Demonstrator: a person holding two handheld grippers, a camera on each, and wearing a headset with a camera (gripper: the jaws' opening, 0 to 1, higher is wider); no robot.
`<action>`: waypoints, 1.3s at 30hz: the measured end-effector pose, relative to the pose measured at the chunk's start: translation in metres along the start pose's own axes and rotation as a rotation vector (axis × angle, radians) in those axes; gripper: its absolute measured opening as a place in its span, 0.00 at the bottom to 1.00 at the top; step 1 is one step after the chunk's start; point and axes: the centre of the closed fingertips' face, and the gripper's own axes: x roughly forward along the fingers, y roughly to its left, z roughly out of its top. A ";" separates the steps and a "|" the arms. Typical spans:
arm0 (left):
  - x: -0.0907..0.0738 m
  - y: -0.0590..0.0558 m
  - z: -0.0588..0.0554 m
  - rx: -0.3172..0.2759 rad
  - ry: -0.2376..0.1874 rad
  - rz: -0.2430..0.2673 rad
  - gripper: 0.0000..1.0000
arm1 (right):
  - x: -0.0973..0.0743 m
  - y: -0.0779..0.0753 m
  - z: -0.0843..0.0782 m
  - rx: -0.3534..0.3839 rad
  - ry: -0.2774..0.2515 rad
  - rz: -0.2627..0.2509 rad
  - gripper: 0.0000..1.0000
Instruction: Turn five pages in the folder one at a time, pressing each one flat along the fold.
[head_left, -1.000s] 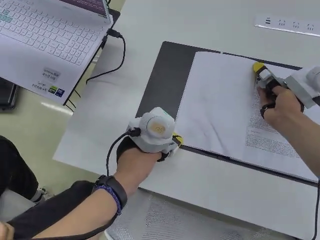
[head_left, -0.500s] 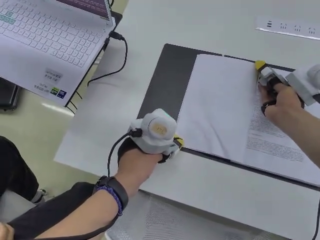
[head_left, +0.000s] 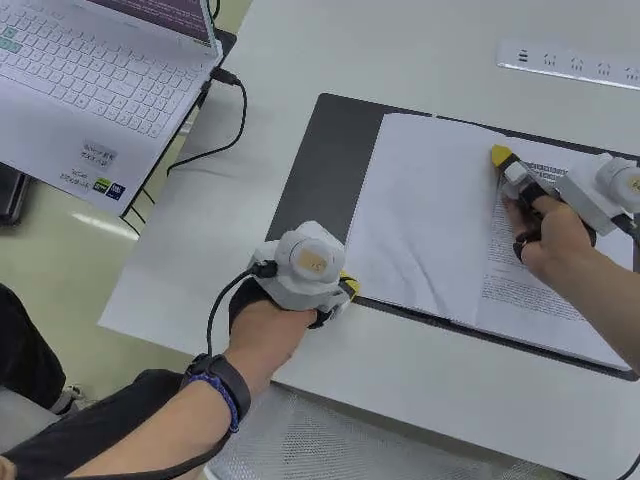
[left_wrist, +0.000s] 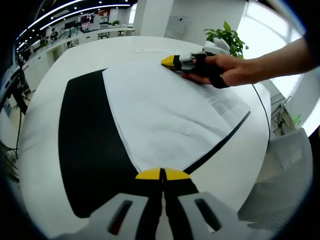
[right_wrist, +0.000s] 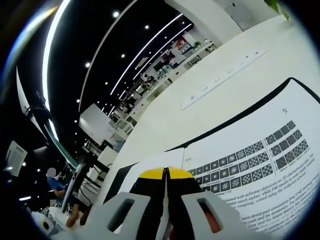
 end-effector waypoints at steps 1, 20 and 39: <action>0.000 0.000 0.000 -0.001 -0.001 0.001 0.00 | -0.002 0.002 -0.001 0.000 0.001 0.000 0.00; 0.000 0.000 0.000 0.004 -0.019 0.006 0.00 | -0.052 0.015 -0.033 -0.030 0.024 0.019 0.00; 0.000 0.000 -0.001 0.036 -0.041 0.011 0.00 | -0.101 0.022 -0.074 -0.079 0.087 0.049 0.00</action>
